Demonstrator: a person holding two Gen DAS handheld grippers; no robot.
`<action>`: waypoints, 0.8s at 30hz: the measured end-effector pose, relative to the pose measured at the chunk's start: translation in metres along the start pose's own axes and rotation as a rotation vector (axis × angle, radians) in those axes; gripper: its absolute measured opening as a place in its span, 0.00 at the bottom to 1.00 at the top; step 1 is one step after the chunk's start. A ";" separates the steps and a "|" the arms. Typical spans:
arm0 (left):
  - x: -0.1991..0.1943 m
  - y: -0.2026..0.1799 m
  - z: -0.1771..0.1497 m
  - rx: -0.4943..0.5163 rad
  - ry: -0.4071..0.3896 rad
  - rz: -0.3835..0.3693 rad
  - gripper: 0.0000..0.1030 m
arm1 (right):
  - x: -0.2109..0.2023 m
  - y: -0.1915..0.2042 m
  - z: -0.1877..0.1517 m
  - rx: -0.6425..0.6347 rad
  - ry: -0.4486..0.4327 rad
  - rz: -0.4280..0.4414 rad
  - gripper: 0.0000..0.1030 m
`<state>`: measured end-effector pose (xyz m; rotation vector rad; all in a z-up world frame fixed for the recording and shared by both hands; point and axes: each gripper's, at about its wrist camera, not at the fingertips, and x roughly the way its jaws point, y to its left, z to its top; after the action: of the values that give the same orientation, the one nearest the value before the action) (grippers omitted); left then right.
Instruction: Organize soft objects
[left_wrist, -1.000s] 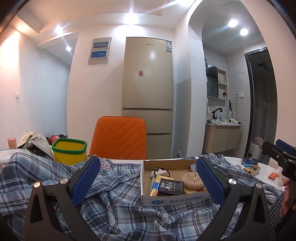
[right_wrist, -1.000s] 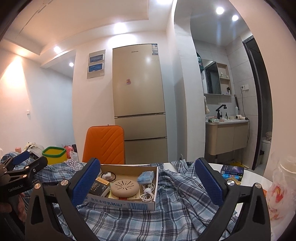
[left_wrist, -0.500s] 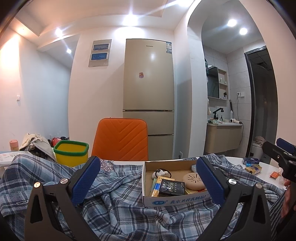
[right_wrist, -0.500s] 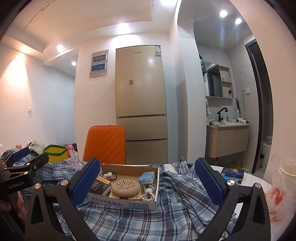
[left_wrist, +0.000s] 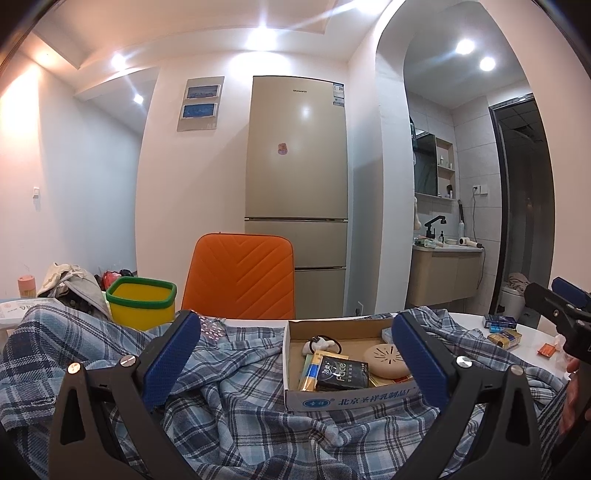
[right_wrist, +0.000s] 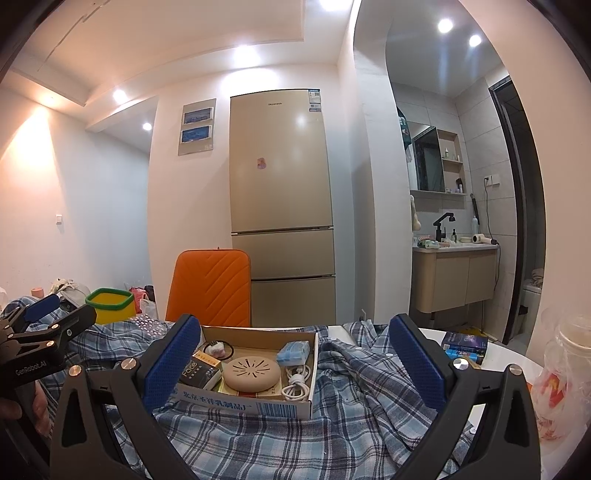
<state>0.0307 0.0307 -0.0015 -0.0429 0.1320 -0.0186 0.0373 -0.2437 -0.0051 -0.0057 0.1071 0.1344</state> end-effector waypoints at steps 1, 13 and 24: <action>0.000 0.000 0.000 0.001 -0.001 0.000 1.00 | 0.000 0.000 0.000 0.001 0.000 0.000 1.00; 0.000 0.001 -0.001 0.008 -0.007 0.006 1.00 | 0.000 -0.001 0.000 -0.001 0.000 0.000 1.00; 0.000 0.000 0.000 0.014 0.001 -0.001 1.00 | 0.000 0.000 0.000 -0.002 0.001 0.000 1.00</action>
<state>0.0311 0.0305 -0.0017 -0.0287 0.1330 -0.0201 0.0372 -0.2441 -0.0053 -0.0073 0.1077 0.1344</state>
